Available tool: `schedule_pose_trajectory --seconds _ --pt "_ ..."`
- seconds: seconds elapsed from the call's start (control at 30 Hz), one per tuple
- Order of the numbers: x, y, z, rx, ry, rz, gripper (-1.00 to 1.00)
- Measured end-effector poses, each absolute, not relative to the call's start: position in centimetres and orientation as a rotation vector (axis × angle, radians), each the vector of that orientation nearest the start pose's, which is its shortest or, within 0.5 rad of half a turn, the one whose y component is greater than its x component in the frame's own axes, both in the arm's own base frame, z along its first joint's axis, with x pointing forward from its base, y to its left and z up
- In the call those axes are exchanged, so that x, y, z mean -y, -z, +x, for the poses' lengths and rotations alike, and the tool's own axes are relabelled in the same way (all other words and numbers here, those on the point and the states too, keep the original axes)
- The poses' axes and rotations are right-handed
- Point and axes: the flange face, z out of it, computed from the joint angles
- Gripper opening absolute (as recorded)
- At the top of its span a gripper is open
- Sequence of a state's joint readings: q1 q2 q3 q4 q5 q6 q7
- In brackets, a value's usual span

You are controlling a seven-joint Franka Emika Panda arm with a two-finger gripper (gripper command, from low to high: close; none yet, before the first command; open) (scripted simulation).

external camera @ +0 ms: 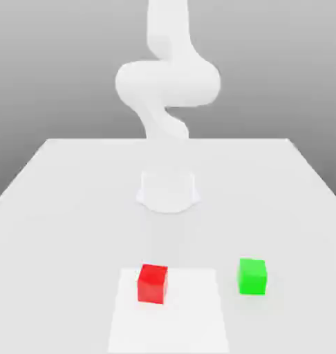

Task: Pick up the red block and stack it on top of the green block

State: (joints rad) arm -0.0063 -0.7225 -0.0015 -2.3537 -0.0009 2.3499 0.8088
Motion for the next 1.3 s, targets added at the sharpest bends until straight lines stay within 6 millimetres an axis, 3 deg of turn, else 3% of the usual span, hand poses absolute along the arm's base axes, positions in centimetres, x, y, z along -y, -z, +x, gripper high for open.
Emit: schedule_pose_trajectory --seconds 0.13,0.3,0.4,0.5,0.63,0.83,0.87,1.1,1.3 --pt "1.0 -56.2 42.0 -1.159 0.755 -2.574 0.0" --pt "1.8 -43.7 43.9 -1.26 0.519 -2.664 0.0" --pt "2.2 -36.2 43.3 -1.32 0.367 -2.711 0.0" --pt "2.6 -28.9 41.3 -1.379 0.206 -2.75 0.0" --pt "2.9 -21.3 37.8 -1.441 0.025 -2.784 0.0" --pt "2.9 -15.2 37.3 -1.448 0.0 -2.788 0.0" --pt "2.9 -14.6 37.2 -1.449 0.0 -2.788 -1.0" --pt "2.8 -14.6 37.2 -1.448 0.001 -2.788 -1.0" --pt "2.9 -19.7 37.3 -1.449 0.0 -2.788 -1.0"
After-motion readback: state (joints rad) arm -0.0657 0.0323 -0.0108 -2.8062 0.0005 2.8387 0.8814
